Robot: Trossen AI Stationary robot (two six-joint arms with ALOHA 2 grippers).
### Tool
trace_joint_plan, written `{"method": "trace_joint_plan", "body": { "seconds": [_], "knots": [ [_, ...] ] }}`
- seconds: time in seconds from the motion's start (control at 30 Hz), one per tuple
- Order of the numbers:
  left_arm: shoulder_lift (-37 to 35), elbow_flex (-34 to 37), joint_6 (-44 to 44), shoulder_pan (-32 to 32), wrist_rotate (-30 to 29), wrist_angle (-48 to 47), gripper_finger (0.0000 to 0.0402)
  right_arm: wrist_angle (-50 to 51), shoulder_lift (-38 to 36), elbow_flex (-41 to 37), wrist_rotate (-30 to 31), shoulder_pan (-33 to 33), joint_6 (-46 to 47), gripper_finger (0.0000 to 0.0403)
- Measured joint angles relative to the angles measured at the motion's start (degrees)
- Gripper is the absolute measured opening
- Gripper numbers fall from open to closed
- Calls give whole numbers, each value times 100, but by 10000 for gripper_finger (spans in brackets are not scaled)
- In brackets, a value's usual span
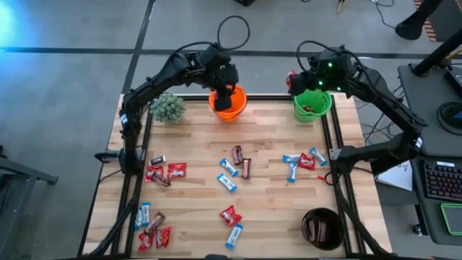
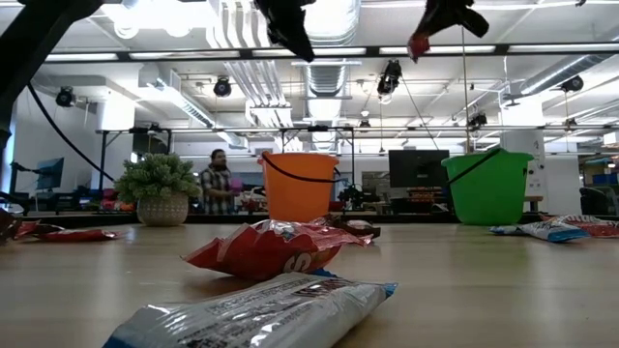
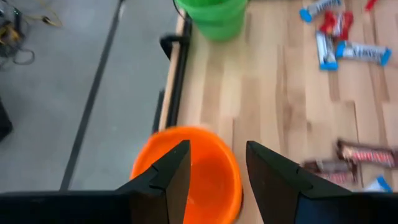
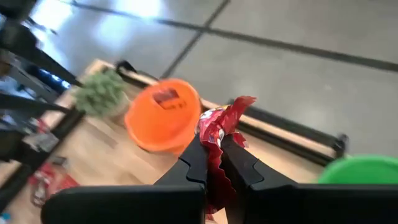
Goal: Organize candy in baskets
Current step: Put the red candy into the green bucket
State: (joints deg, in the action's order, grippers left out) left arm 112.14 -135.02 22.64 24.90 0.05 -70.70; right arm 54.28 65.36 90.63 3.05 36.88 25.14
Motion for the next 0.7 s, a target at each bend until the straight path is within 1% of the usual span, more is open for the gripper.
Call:
{"method": "trace_joint_plan", "body": {
  "seconds": [0.13,0.33,0.57,0.7],
  "knots": [
    [-24,2,87,11,1,-352,137,564,-17,0,104,175,-170,12],
    [-74,2,87,11,-2,-539,137,1304,-10,0,755,397,-337,12],
    [-84,2,74,11,-3,-1018,137,1617,0,-1,904,675,-572,12],
    [-96,2,66,11,-2,-1293,137,1681,2,-147,904,787,-610,12]
  ]
}}
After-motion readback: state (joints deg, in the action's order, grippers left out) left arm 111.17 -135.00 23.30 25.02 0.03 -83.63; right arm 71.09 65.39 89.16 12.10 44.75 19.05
